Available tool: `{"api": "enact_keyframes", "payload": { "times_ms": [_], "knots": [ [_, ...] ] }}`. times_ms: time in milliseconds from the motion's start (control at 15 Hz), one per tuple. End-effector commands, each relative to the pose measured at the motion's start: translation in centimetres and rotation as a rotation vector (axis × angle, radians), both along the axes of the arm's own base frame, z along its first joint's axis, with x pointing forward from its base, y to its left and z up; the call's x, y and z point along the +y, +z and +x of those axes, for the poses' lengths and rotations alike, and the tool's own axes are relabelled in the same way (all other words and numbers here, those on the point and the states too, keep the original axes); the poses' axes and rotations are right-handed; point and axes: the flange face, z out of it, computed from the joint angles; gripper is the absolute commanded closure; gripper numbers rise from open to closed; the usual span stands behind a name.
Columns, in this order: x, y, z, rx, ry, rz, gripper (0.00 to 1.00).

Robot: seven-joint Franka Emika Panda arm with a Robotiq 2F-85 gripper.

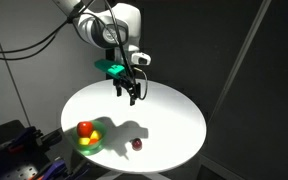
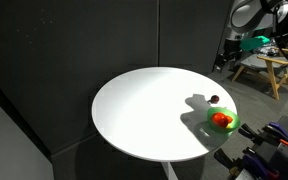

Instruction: Put the plum in the bowl

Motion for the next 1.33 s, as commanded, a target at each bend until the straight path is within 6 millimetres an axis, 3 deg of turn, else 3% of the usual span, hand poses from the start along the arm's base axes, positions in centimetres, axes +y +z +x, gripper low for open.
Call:
{"api": "enact_keyframes", "payload": {
  "times_ms": [0,733,1267],
  "knots": [
    [-1.6,-1.0,1.3,-0.024,-0.035,-0.008,0.00],
    [-4.7,-6.9,4.1,0.009,-0.097,-0.009,0.00],
    [-5.5,-11.3,5.3,0.021,-0.105,-0.022,0.00]
  ]
}}
